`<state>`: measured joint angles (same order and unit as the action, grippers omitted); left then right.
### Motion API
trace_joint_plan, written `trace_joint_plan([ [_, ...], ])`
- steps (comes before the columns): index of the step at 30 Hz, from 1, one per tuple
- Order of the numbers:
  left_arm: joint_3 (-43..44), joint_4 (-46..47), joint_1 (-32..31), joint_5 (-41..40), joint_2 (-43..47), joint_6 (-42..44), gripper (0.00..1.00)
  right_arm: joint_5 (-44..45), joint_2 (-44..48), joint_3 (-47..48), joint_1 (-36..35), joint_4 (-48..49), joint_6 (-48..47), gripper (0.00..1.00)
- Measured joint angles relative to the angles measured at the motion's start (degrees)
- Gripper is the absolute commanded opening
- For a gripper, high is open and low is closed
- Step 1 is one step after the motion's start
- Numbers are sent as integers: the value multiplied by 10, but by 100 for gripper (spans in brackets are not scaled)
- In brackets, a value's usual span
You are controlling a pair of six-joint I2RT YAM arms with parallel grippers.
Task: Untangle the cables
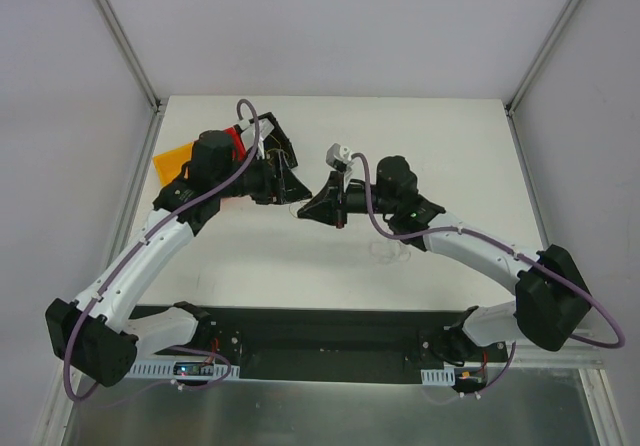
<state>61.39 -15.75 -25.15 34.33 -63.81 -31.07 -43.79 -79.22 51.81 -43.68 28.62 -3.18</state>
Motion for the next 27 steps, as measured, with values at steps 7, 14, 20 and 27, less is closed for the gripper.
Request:
trace_joint_plan([
  [7, -9, 8, 0, -2, -1, -35, 0, 1, 1, 6, -29, -12, -18, 7],
  [14, -19, -6, 0, -80, 13, -9, 0, 82, 16, 6, -31, -52, -39, 57],
  [20, 32, -26, 48, -171, -41, 52, 0, 174, 76, -34, 23, -55, -28, 63],
  [27, 221, -20, 178, -151, -303, 65, 0, 217, 121, -101, 139, -31, 12, 63],
])
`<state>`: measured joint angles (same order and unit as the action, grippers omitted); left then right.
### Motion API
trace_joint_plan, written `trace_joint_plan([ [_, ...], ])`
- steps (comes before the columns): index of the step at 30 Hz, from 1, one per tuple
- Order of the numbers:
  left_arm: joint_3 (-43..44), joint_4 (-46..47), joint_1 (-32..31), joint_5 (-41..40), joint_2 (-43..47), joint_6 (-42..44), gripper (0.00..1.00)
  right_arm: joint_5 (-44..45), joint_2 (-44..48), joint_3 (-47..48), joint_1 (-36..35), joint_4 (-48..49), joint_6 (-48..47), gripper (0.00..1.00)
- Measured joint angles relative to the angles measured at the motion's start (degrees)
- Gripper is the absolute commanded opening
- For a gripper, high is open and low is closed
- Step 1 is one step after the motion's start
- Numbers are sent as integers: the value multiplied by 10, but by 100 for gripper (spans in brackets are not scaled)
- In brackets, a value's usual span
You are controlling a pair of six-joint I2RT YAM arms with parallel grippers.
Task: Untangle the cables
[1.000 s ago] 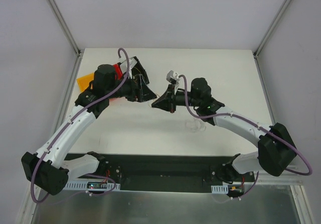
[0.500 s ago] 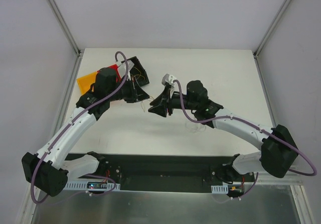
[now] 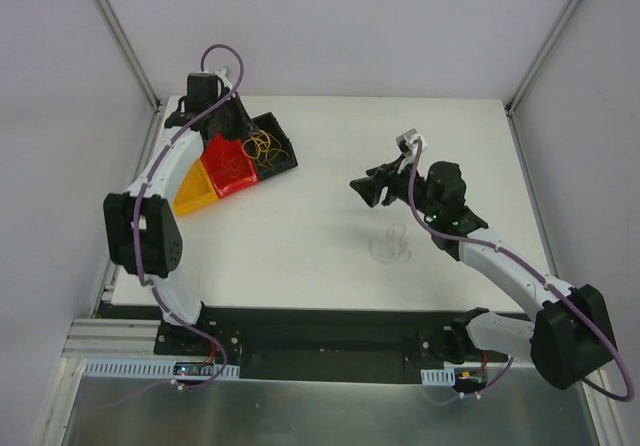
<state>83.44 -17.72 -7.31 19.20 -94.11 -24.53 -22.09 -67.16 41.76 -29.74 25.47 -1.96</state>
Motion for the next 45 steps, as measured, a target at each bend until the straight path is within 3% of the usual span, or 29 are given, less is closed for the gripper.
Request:
trace_joint_plan([
  [4, 116, -1, 22, 20, -145, -3, 3, -2, 7, -19, 29, 12, 20, 63],
  [5, 140, 0, 26, 24, -175, -5, 7, -3, 9, -22, 35, 15, 23, 63],
  [9, 189, -1, 33, 39, -256, -19, 46, -7, 12, -26, 52, 23, 31, 63],
  [14, 190, -17, 33, 35, -274, -15, 57, -16, 12, -27, 60, 29, 36, 63],
  [24, 26, -18, 14, 49, -42, -7, 57, 4, -26, -21, 60, 28, 80, 63],
  [30, -29, -2, -106, 62, 6, 37, 56, 46, -54, -23, 57, 28, 147, 59],
  [34, -54, -21, -168, 94, 6, 49, 57, 72, -59, -77, 42, 17, 201, 59],
  [38, -55, -23, -194, 119, 13, 52, 57, 124, -15, -132, 23, -90, 232, 60],
  [41, -55, -23, -205, 131, 32, 53, 57, 202, 73, -141, 21, -224, 252, 59],
  [45, -55, -20, -206, 140, 52, 52, 57, 263, 165, -140, 26, -333, 270, 58],
])
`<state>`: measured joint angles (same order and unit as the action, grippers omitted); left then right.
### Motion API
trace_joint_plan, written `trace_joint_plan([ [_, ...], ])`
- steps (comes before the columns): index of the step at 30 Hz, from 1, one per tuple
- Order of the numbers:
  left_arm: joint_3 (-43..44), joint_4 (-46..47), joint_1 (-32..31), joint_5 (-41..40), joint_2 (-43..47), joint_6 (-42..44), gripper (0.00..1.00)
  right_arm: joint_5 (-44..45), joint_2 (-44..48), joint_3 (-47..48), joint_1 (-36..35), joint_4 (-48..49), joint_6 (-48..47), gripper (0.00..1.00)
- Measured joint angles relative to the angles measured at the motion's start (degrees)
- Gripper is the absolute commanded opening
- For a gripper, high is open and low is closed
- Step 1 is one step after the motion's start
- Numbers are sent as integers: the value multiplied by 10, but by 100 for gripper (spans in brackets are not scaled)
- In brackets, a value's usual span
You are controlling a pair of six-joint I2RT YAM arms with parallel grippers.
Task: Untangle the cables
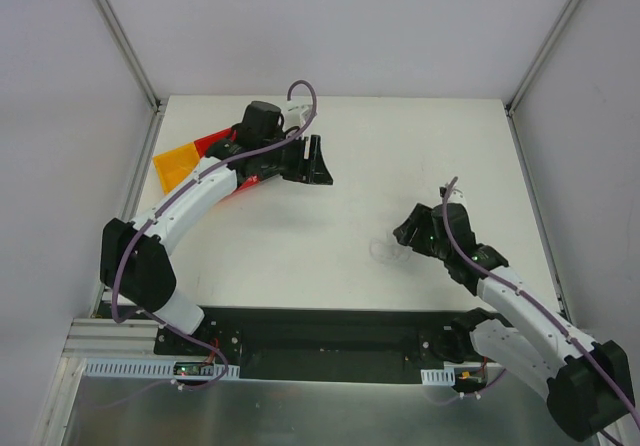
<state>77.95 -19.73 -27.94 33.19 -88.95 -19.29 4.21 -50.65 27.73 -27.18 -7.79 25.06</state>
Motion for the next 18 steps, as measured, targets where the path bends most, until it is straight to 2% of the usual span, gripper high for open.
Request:
trace_joint_plan([
  [4, -1, 3, 0, 14, 1, -5, 57, 25, 15, -2, 5, -87, -1, 54],
  [8, -1, 8, 0, 28, 1, -9, 57, 30, 15, -11, 12, -123, -7, 49],
  [15, -2, 15, -4, 41, -2, -12, 55, 24, -43, -11, 12, -100, -11, 39],
  [18, -2, 16, -7, 51, -9, -13, 55, 13, -85, -11, 12, -76, -16, 26],
])
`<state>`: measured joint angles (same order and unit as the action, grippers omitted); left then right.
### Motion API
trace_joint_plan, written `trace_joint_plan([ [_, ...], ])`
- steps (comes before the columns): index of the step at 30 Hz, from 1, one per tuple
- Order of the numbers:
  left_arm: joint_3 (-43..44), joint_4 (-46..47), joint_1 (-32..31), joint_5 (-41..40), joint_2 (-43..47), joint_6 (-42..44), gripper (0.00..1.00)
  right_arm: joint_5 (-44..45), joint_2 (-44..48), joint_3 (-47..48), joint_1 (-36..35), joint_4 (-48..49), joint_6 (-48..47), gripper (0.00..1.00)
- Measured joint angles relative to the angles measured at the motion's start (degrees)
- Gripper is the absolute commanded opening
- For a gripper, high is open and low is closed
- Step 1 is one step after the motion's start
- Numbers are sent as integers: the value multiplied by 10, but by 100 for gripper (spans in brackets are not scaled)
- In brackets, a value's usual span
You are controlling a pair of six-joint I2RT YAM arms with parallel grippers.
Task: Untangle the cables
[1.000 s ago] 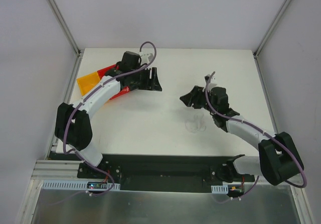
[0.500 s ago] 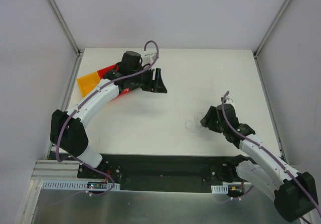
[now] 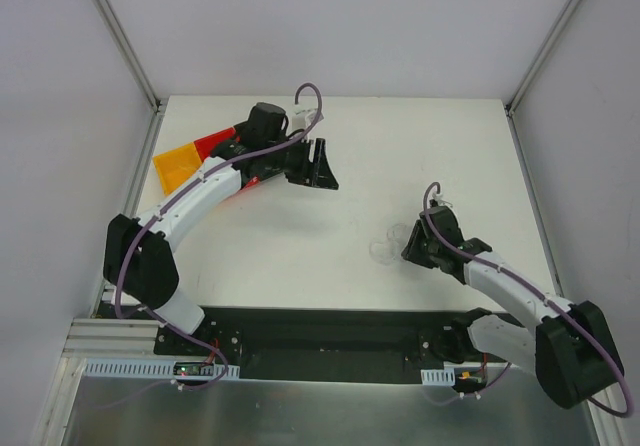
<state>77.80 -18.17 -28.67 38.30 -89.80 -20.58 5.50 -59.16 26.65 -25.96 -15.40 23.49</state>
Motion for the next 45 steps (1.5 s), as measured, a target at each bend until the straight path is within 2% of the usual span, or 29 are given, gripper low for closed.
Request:
trace_joint_plan([
  [6, 0, 4, -12, 30, -24, -3, 62, -15, -52, 2, -5, 28, -22, 0],
  [11, -1, 24, -27, 78, -61, -25, 63, -23, -15, 5, -18, 31, -45, 0],
  [17, -11, 34, -56, 98, -88, -35, 61, -28, 113, 5, -24, 32, -51, 0],
  [28, -12, 53, -87, 129, -119, -38, 61, -86, 196, 7, -24, 33, -38, 0],
  [33, -14, 75, -100, 141, -104, -30, 61, -140, 207, 14, -24, 65, -39, 0],
  [38, -27, 91, -108, 121, -72, -19, 50, -214, 209, 13, -24, 124, -40, 0],
  [45, -45, 92, -108, 69, -5, 25, 54, -299, 197, 14, -31, 160, -54, 0],
])
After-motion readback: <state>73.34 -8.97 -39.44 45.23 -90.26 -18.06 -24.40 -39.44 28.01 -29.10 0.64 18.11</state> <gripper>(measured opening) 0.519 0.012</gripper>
